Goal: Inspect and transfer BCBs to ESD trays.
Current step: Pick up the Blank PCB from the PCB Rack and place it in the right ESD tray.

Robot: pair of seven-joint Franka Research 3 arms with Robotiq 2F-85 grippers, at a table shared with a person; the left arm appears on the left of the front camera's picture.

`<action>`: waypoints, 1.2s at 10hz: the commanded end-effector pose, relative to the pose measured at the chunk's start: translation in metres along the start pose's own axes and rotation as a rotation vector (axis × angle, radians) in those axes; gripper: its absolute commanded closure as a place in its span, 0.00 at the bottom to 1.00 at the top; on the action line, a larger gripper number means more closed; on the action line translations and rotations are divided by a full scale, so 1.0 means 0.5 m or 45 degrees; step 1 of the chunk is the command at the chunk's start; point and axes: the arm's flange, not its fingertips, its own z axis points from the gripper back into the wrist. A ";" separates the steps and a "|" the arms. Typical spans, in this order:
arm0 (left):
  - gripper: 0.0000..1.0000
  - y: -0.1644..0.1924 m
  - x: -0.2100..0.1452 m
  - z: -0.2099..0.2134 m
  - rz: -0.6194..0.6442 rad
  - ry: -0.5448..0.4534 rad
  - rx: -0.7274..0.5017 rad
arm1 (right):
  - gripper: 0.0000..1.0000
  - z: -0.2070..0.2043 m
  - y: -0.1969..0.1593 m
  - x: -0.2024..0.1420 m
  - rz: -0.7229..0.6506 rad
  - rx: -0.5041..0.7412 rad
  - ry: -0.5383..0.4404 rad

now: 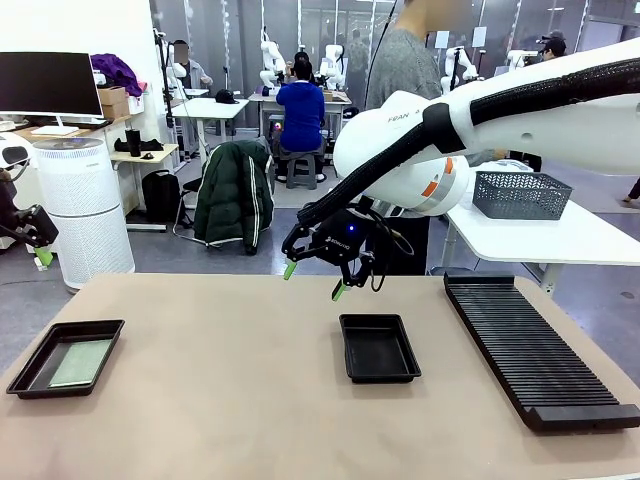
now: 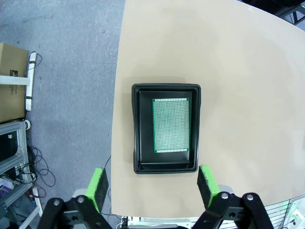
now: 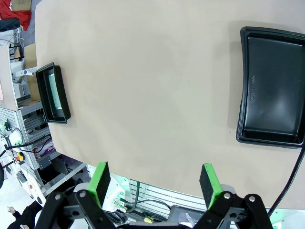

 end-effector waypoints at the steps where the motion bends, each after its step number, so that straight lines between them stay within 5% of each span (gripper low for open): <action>1: 0.00 0.001 -0.003 -0.006 -0.003 -0.016 0.001 | 0.00 0.002 0.002 -0.001 -0.016 -0.008 -0.005; 12: 0.00 0.001 -0.003 -0.006 -0.003 -0.016 0.001 | 0.00 0.002 0.002 -0.001 -0.016 -0.008 -0.005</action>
